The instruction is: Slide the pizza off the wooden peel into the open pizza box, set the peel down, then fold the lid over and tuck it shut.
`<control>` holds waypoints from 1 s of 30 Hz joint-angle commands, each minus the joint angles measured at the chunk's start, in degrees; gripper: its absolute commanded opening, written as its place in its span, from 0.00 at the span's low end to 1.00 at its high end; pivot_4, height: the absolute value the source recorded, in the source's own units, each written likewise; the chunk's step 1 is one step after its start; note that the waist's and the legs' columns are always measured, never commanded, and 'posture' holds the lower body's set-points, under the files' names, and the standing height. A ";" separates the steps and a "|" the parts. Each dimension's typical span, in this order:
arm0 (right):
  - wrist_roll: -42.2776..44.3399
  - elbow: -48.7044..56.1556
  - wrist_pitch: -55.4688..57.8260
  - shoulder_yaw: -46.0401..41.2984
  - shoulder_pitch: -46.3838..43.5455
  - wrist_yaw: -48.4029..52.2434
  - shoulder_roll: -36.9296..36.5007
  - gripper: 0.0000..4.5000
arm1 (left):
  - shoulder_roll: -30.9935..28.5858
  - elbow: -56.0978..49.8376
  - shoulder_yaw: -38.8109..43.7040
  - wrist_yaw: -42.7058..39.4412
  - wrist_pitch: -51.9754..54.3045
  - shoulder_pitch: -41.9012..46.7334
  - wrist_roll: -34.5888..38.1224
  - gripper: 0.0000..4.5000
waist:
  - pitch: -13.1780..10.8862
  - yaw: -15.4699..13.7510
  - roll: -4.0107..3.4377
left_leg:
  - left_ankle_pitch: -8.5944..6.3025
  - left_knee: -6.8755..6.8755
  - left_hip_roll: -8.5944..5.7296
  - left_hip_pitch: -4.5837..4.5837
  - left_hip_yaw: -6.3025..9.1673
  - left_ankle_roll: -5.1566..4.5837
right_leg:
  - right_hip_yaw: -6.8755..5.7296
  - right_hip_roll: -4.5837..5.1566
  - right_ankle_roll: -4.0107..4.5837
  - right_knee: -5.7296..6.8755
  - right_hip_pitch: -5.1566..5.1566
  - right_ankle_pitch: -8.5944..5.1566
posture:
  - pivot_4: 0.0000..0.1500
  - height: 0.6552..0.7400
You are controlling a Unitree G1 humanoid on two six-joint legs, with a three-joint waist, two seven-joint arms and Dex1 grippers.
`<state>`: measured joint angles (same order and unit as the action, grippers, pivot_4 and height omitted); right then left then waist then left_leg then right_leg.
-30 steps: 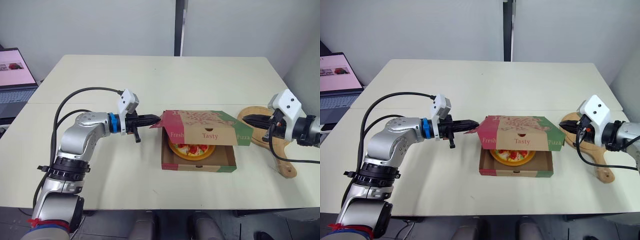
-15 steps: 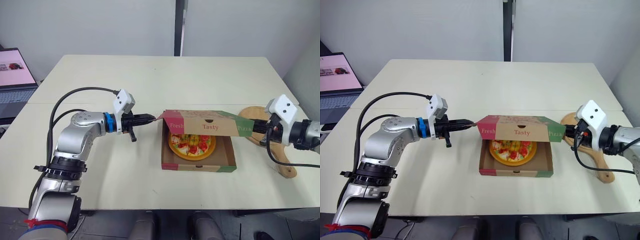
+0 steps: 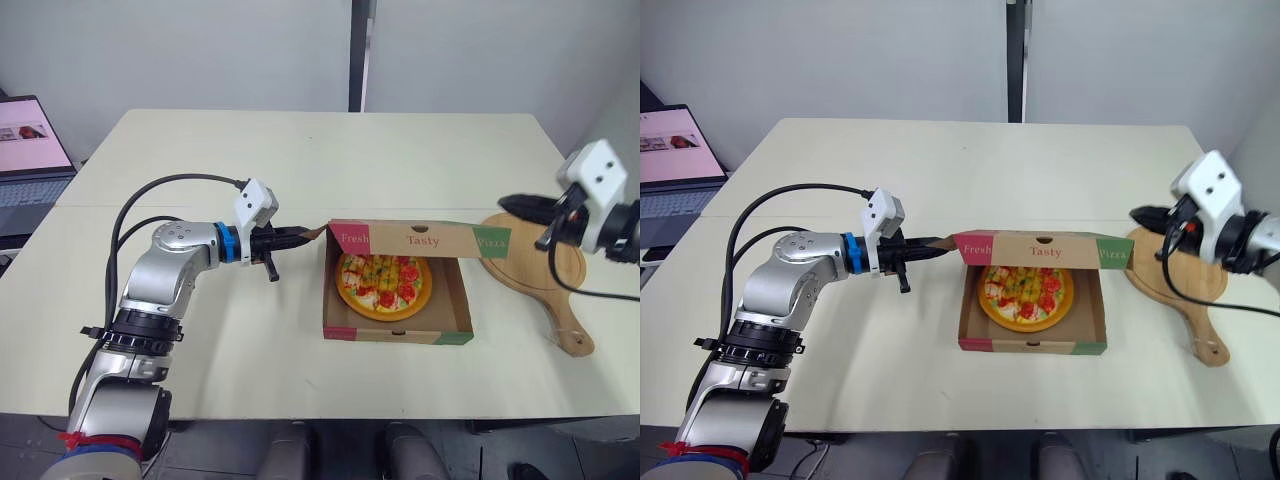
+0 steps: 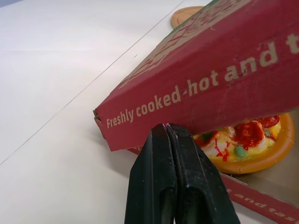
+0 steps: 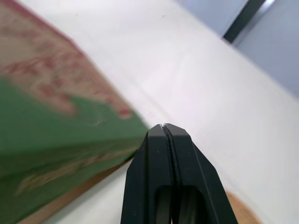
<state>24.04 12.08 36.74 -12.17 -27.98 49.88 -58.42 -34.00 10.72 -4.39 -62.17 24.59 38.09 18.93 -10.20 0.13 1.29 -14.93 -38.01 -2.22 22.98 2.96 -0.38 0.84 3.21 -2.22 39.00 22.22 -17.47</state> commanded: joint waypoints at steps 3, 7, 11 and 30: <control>3.32 7.37 2.66 0.58 -1.87 -0.48 1.46 0.00 | 0.51 -0.39 0.34 -0.16 -1.31 0.44 -0.17 0.00 | 0.00 0.02 0.00 | 0.00 0.00 0.00 0.00 0.00 0.00 | 0.01 0.00 0.00 0.00 0.00 0.00 | 1.00 0.90; 5.14 12.18 5.49 3.73 -2.75 -0.30 2.74 0.00 | 0.89 -0.72 0.12 -0.03 -1.23 0.45 -0.28 0.00 | 0.00 0.01 0.00 | 0.00 0.00 0.01 0.00 0.01 0.00 | 0.01 0.00 0.00 0.01 0.01 0.00 | 1.00 0.90; 7.11 15.21 7.63 6.08 -4.99 -0.34 4.11 0.00 | 1.27 -1.58 -0.23 0.09 -0.94 0.10 -0.32 0.00 | 0.00 0.00 0.00 | 0.00 -0.03 -0.01 0.01 0.01 0.00 | 0.00 0.01 0.00 0.00 0.00 0.00 | 1.00 0.90; 4.43 14.10 6.69 9.60 -9.03 0.84 4.50 0.00 | 5.67 -4.60 -1.15 2.03 2.04 2.60 0.79 0.00 | 0.01 0.08 -0.01 | 0.00 -0.04 0.00 -0.02 0.02 0.00 | 0.00 0.00 0.00 0.04 0.00 0.00 | 1.00 0.90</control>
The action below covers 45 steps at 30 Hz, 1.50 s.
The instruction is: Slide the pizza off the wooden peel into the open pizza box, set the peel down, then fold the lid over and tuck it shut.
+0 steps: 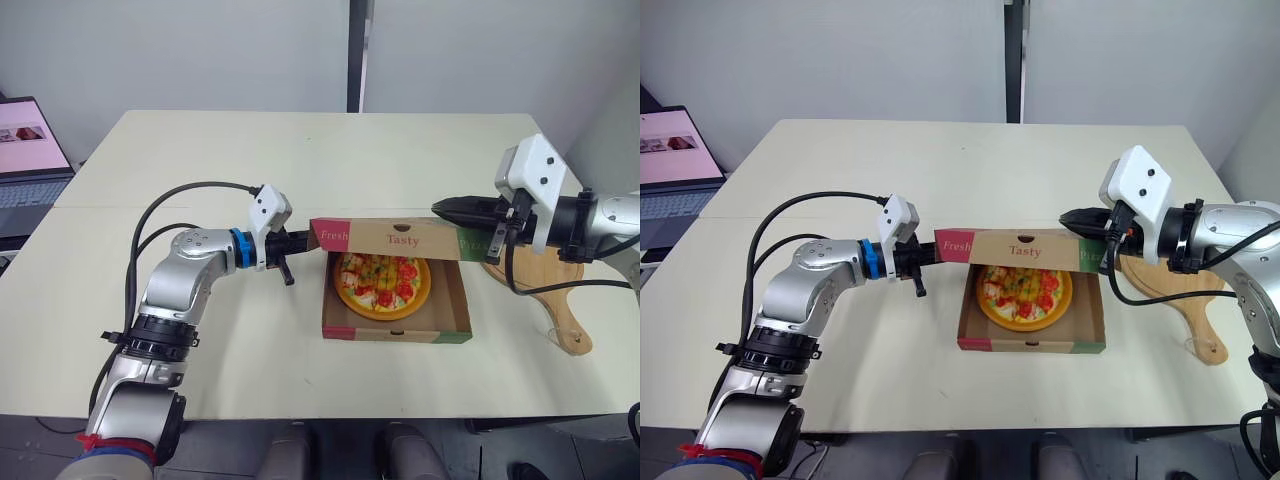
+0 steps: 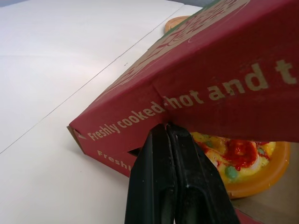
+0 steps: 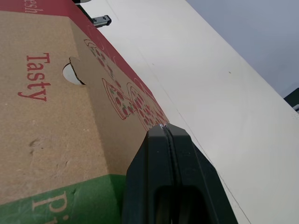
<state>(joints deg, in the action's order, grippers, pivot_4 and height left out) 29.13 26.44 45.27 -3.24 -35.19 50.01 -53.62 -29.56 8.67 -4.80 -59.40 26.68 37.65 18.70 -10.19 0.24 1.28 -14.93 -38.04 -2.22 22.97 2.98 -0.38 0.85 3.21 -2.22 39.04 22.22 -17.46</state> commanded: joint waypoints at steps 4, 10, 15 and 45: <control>-2.00 -2.36 -3.10 1.40 -3.09 1.98 -0.37 0.00 | 1.15 -1.25 -0.28 -1.47 0.32 4.90 1.16 0.00 | 0.00 -0.01 0.00 | 0.00 0.00 0.00 0.00 -0.01 0.00 | 0.00 0.00 0.00 0.00 0.01 0.00 | 1.00 0.90; -3.52 -5.37 -4.48 2.63 -5.31 3.52 0.13 0.00 | 0.81 0.85 0.62 -2.54 1.30 7.54 1.67 0.00 | 0.00 -0.01 0.00 | 0.00 0.00 0.00 0.02 -0.01 0.00 | 0.00 -0.01 0.00 -0.01 0.02 0.00 | 1.00 0.90; -5.98 -9.78 -5.87 5.08 -8.77 3.87 1.33 0.00 | 1.18 4.47 1.09 -3.32 1.69 10.18 1.89 0.00 | 0.00 0.03 0.00 | 0.00 -0.01 -0.01 0.01 -0.02 0.00 | 0.00 -0.01 0.00 0.00 0.03 0.00 | 1.00 0.90; -17.68 -24.09 -9.38 9.14 -19.04 4.39 7.85 0.00 | 4.73 20.25 4.17 -5.39 5.83 21.02 2.56 0.00 | 0.00 0.29 0.01 | 0.01 -0.05 -0.02 0.01 -0.03 0.02 | 0.00 -0.01 -0.01 0.05 0.04 0.01 | 1.00 0.90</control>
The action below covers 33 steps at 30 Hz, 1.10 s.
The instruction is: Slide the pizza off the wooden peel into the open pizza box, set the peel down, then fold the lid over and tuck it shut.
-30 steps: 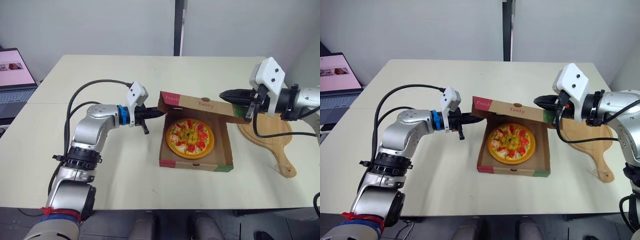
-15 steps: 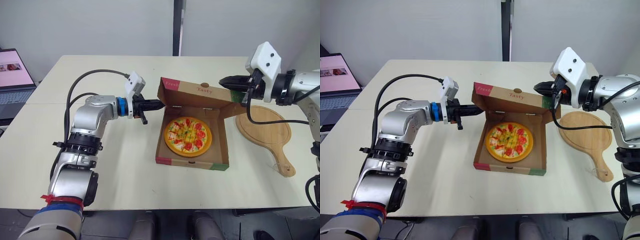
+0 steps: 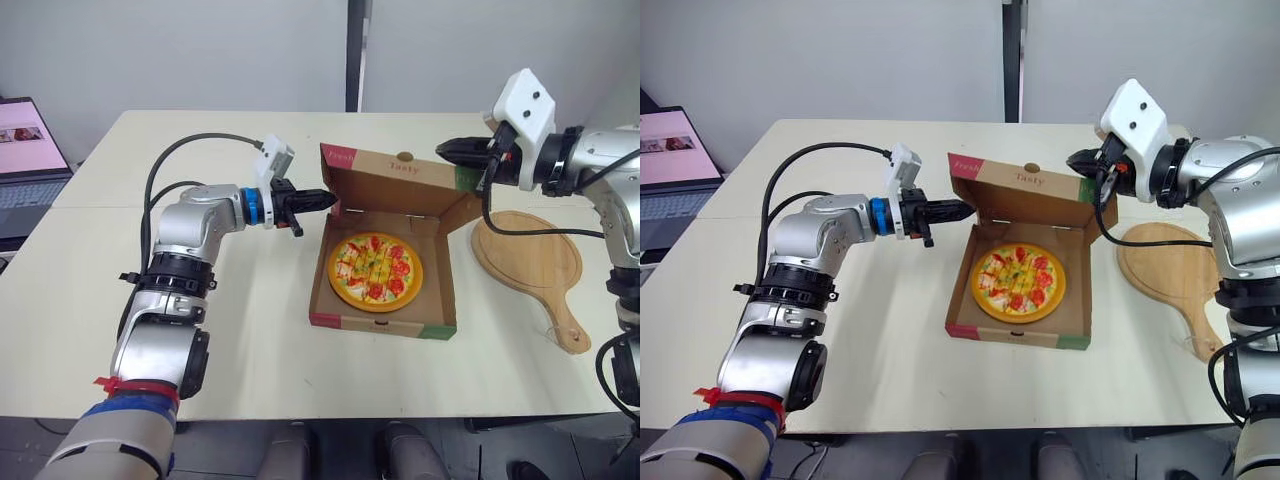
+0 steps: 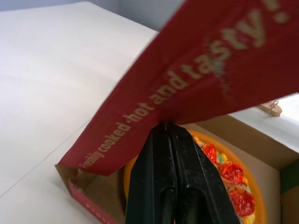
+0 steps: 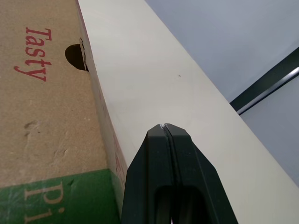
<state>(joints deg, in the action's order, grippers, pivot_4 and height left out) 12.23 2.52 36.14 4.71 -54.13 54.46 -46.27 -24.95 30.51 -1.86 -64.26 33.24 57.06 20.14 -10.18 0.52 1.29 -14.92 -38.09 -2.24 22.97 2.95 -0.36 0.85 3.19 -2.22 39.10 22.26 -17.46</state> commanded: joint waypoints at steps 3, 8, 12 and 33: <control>-0.76 0.33 -0.02 1.33 0.16 0.67 0.53 0.00 | -0.66 -3.05 1.24 -1.10 -0.44 0.31 1.26 0.00 | 0.00 0.02 0.00 | 0.01 0.00 0.00 0.00 0.00 0.02 | 0.00 0.00 0.00 0.00 0.00 0.00 | 1.00 0.90; 0.38 2.73 1.21 1.39 1.60 2.88 -0.56 0.00 | -3.01 -6.77 1.76 -1.67 0.99 -2.88 1.79 0.00 | 0.00 0.14 0.00 | 0.01 0.01 0.01 -0.01 0.01 0.01 | 0.01 0.00 0.00 0.01 0.01 0.00 | 1.00 0.90; 1.10 4.69 2.18 1.17 2.75 4.38 -1.52 0.00 | -5.76 -11.05 2.14 -2.79 4.39 -6.07 3.34 0.00 | 0.00 0.40 0.00 | 0.00 0.01 0.01 -0.01 0.02 0.00 | 0.01 0.00 0.00 0.01 0.00 0.00 | 1.00 0.90; 6.29 16.57 10.32 -0.63 8.97 4.60 -3.81 0.00 | -15.57 -12.31 2.77 -5.88 4.89 -6.68 4.87 0.00 | 0.00 0.96 -0.01 | -0.01 0.05 0.00 0.03 0.07 -0.01 | -0.01 0.03 0.00 -0.03 0.04 0.00 | 1.00 0.90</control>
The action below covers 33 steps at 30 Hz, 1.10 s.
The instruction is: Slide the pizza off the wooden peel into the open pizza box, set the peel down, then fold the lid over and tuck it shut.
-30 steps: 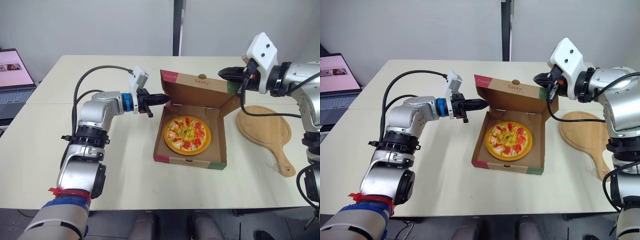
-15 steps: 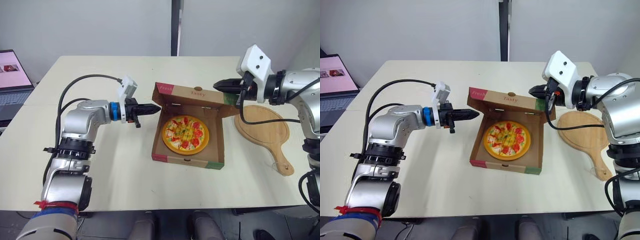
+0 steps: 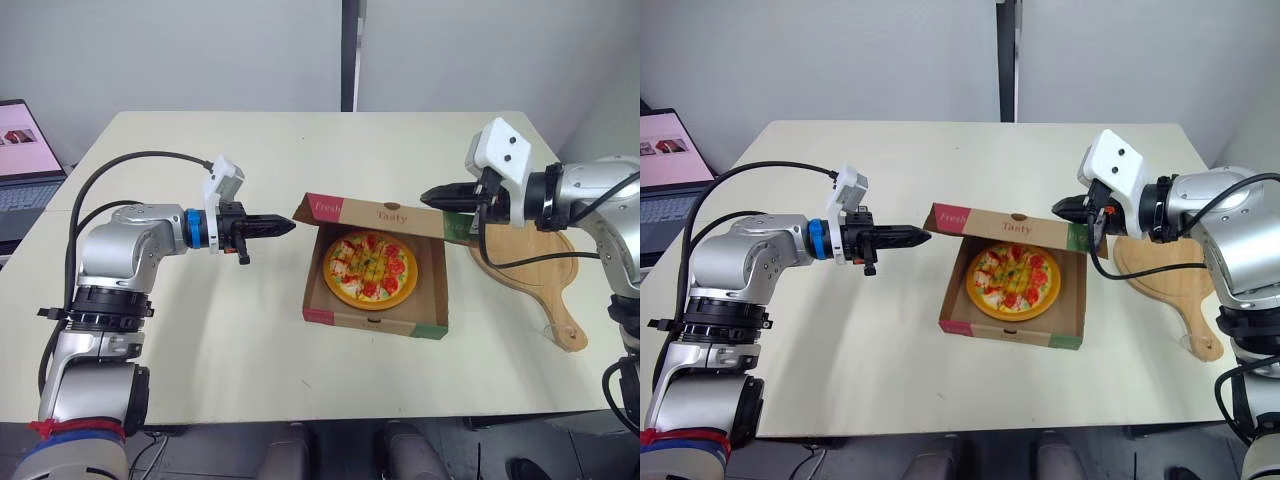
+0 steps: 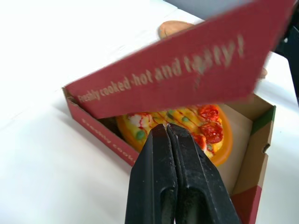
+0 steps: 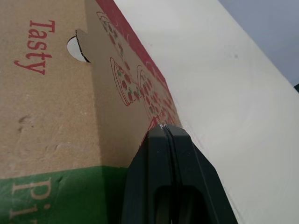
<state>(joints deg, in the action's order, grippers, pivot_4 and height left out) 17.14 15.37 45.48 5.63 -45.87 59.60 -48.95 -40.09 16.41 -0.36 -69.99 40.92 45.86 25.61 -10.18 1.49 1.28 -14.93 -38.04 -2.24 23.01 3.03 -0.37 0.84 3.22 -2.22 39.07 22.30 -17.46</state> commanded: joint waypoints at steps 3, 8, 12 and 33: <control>2.38 5.96 2.66 -1.83 2.17 -1.14 -0.98 0.00 | 0.54 4.75 0.34 -0.61 -5.36 8.01 -1.65 0.00 | 0.00 -0.08 0.01 | 0.00 -0.01 0.00 0.03 0.01 0.00 | -0.03 0.00 0.00 0.00 0.01 0.00 | 1.00 0.90; 3.99 9.75 4.61 -1.78 5.07 -2.21 -1.27 0.00 | 2.70 2.93 -3.66 -3.61 -8.94 9.87 -3.41 0.00 | 0.00 -0.05 0.01 | 0.00 0.00 -0.03 0.02 0.00 0.00 | -0.01 0.03 0.00 -0.01 0.01 0.00 | 1.00 0.90; 4.98 11.99 5.76 -1.72 6.93 -3.42 -0.85 0.00 | 4.08 0.29 -7.56 -6.45 -12.35 9.34 -5.25 0.00 | 0.00 0.01 0.01 | 0.00 0.02 -0.03 0.04 0.00 0.00 | 0.00 0.02 0.00 -0.03 0.02 0.00 | 1.00 0.90; 4.86 14.97 5.67 -16.94 20.62 -10.72 -9.00 0.00 | 6.73 0.94 -14.30 -12.20 -23.38 6.99 -11.79 0.00 | 0.00 -0.98 0.01 | -0.01 0.01 -0.02 0.05 0.03 -0.02 | -0.05 0.00 0.00 -0.05 -0.04 0.00 | 1.00 0.90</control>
<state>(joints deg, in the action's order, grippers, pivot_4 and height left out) 21.83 28.65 51.49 -8.80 -27.23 48.53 -56.99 -33.39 17.93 -15.55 -81.91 18.32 52.48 13.97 -10.18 0.51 1.29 -14.94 -38.02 -2.27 23.06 3.04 -0.39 0.80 3.22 -2.22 39.00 22.27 -17.46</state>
